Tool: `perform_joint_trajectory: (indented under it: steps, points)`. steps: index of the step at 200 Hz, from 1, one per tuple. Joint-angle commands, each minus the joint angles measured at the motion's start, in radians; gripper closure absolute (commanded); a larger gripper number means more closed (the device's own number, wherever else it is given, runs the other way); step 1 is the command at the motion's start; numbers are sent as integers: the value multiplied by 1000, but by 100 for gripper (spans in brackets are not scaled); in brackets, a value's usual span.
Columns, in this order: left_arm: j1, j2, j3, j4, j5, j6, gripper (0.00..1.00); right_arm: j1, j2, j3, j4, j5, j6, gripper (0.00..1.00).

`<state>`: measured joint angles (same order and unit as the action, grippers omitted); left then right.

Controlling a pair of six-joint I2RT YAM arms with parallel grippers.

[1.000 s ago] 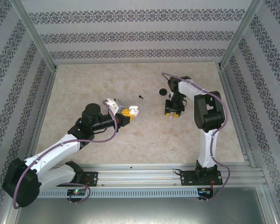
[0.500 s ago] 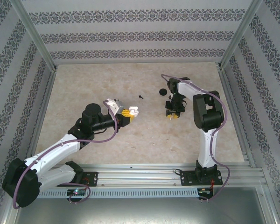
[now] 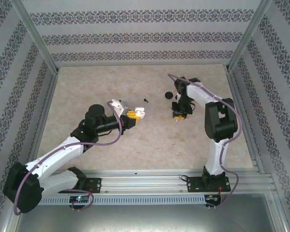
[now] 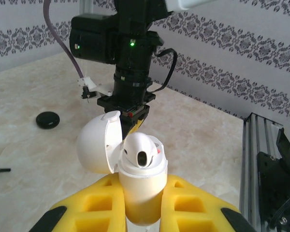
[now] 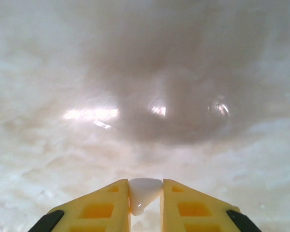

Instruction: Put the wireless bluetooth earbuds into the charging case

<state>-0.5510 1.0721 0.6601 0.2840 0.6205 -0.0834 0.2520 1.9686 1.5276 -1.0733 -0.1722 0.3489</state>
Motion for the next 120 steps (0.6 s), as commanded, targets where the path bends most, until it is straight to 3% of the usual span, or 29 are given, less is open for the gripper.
perform_joint_trajectory:
  steps: [1,54,120]
  points:
    - [-23,16,53,45,25,-2,100,28,-107,-7,-24,-1,-17,82]
    - [-73,45,108,58,-9,25,100,107,-322,22,-9,-6,10,82]
    - [-134,104,136,149,-67,16,100,252,-585,23,136,18,93,82]
